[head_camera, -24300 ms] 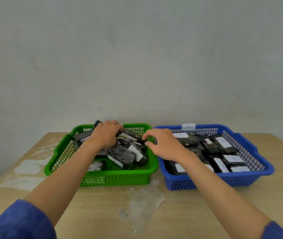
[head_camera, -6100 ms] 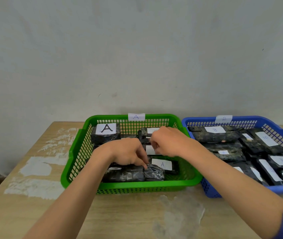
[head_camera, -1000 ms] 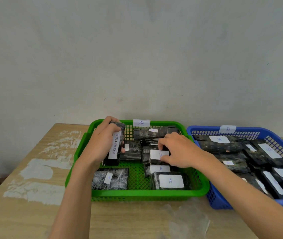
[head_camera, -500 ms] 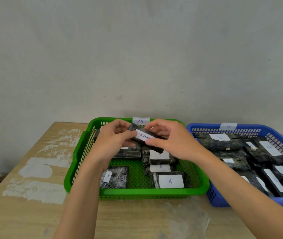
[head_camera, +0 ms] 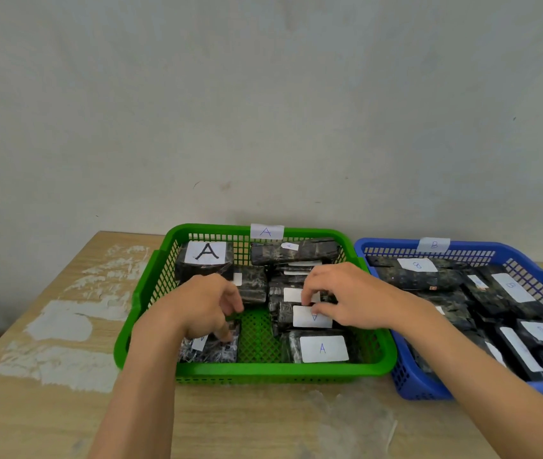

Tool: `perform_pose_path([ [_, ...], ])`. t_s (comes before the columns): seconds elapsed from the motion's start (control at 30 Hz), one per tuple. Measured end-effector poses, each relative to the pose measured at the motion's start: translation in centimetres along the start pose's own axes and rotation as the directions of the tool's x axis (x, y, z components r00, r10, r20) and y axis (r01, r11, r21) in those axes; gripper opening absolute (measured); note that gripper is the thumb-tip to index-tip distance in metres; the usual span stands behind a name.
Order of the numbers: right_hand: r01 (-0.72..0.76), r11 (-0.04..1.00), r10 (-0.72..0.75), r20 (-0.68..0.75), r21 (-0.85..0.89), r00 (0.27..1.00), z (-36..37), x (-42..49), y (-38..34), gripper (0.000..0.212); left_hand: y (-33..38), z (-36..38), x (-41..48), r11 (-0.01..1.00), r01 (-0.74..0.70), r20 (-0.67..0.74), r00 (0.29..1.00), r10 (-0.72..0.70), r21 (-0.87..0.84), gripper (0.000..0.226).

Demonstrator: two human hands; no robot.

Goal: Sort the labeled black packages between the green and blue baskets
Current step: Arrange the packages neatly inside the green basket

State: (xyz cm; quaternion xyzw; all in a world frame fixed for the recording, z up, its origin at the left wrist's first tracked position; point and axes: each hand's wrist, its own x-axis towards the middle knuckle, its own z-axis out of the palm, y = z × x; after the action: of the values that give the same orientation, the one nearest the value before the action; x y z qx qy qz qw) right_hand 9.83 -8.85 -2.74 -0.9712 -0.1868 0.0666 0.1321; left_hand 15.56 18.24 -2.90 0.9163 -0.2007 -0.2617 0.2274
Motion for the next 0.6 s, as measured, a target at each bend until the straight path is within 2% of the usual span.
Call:
perform_pose_path([
  [0.1,-0.052,0.998,0.054,0.043,-0.034,0.998,0.2,0.6,0.1,0.021,-0.7,-0.3,-0.4,0.996,0.064,0.026,0.997,-0.066,0.067,0.061],
  [0.23,-0.055,0.998,0.054,0.093,0.016,0.994,0.2,0.8,0.0,0.022,-1.7,-0.7,-0.5,0.991,0.104,0.084,0.99,-0.111,0.08,0.067],
  [0.3,-0.047,0.999,0.047,0.08,-0.004,0.996,0.1,0.9,-0.1,0.02,-2.0,-0.7,-0.3,0.991,0.091,0.08,0.992,-0.099,0.093,0.063],
  [0.37,-0.037,0.999,0.037,0.004,0.007,0.999,0.2,0.8,-0.6,0.015,-2.2,-0.7,-0.1,0.994,0.078,0.042,0.996,-0.081,0.071,0.057],
  [0.5,0.083,0.988,-0.063,-0.152,0.131,0.986,0.7,1.2,-3.4,0.013,-2.5,-0.7,0.1,0.999,0.04,-0.01,0.999,-0.04,0.008,0.051],
  [0.6,0.08,0.986,-0.067,-0.096,0.144,0.993,1.5,2.2,-5.9,0.033,-2.4,-0.6,0.2,0.994,-0.047,-0.057,0.997,0.042,-0.103,0.042],
])
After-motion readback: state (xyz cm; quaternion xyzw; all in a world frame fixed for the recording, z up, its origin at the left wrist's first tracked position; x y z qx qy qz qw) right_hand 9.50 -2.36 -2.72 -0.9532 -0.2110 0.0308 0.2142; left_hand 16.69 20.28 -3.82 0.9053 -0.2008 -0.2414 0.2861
